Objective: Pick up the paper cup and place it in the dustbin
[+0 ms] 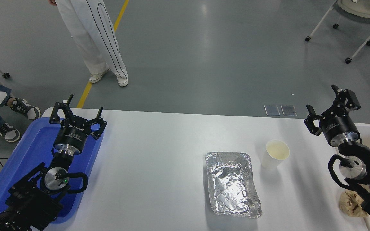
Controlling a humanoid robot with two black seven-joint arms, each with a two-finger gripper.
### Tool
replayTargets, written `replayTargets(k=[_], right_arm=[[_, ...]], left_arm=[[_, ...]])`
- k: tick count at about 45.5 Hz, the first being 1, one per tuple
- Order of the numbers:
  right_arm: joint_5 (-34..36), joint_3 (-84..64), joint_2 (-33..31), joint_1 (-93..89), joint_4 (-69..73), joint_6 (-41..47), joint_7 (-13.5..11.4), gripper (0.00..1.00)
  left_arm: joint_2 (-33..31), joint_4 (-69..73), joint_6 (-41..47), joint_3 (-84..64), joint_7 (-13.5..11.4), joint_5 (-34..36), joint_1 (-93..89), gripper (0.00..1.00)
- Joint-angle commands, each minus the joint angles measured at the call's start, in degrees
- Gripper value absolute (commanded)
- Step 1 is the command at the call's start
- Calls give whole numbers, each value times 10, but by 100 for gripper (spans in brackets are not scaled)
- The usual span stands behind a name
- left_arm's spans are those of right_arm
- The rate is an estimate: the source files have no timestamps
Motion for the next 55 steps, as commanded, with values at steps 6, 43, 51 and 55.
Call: replayTargets(k=[6, 43, 51, 55], right_arm=[[0, 0, 1, 7, 0, 0, -1, 100], [0, 1, -8, 12, -3, -3, -1, 100], [0, 0, -8, 15, -3, -5, -2, 100], [0, -4, -9, 22, -2, -7, -2, 100]], left_arm=[[-1, 0, 0, -1, 0, 0, 0, 100], [0, 0, 0, -1, 0, -1, 0, 100], [0, 0, 0, -1, 0, -1, 0, 100], [0, 0, 0, -1, 0, -1, 0, 100]])
